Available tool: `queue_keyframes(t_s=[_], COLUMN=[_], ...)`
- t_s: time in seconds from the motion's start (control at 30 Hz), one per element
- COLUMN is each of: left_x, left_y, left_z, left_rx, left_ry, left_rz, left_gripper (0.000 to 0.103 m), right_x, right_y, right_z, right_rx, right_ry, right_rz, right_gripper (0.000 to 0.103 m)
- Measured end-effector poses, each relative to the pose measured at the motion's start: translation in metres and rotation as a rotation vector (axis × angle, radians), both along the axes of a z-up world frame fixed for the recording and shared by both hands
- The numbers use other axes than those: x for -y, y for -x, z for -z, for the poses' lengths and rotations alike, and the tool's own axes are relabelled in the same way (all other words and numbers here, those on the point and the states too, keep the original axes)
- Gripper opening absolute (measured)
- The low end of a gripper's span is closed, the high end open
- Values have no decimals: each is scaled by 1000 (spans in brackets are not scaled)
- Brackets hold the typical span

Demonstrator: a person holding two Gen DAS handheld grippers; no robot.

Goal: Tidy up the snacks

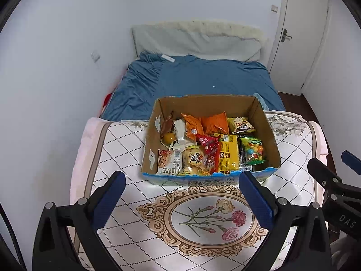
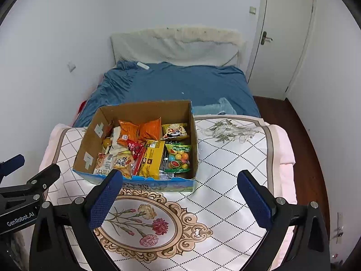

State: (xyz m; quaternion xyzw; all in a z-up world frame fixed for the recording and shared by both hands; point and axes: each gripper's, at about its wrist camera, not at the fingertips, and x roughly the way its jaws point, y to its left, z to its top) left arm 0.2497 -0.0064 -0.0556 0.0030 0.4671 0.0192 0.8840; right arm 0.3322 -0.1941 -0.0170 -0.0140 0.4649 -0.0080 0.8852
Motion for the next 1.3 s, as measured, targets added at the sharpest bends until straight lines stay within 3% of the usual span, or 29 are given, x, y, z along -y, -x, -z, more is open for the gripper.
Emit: queue_keyframes(t_s=[0.4, 1.3], left_x=[0, 4], left_y=[-21, -21], left_z=[11, 10], left_rx=[-32, -23], left_ry=[-5, 1], left_rz=[11, 25], left_gripper=[103, 103], right_x=[1, 8], right_y=[-23, -22], right_z=[15, 12], right_rx=[-39, -38], right_ry=[-3, 4], right_rz=[-6, 4], right_gripper=[103, 103])
